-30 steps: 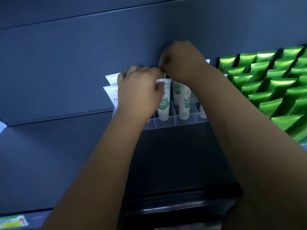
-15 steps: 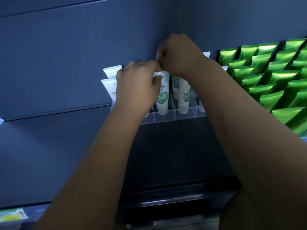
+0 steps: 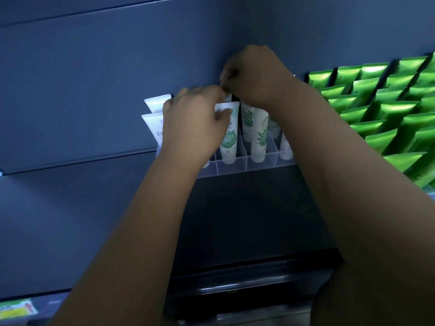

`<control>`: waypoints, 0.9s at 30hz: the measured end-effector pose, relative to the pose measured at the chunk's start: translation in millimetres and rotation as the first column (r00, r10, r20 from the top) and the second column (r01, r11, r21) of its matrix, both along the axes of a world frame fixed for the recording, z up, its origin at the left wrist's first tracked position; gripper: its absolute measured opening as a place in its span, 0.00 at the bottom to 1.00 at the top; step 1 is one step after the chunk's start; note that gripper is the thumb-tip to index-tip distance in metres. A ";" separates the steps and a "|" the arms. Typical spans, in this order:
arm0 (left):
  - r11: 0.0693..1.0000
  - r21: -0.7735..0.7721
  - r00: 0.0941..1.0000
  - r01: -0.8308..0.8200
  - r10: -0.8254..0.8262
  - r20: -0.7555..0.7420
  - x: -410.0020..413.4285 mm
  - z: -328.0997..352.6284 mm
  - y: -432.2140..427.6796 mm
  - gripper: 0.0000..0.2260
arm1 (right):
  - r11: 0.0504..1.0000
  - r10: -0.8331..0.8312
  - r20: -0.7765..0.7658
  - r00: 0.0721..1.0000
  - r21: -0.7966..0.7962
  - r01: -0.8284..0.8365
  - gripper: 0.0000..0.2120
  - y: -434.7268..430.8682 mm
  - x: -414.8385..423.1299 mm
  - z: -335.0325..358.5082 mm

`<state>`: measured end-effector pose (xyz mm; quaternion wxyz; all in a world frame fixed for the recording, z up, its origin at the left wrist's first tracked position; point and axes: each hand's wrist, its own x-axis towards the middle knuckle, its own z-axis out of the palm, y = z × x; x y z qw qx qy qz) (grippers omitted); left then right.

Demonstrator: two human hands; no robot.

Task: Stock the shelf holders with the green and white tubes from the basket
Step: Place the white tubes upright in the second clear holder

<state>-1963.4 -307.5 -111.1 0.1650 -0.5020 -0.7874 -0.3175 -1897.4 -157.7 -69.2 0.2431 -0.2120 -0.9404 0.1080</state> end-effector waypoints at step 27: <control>0.994 0.026 0.994 0.102 -0.102 0.027 37.2 5.1 40.6 0.09 | 0.977 -0.204 0.080 0.976 0.071 0.199 0.13 40.2 30.6 -4.9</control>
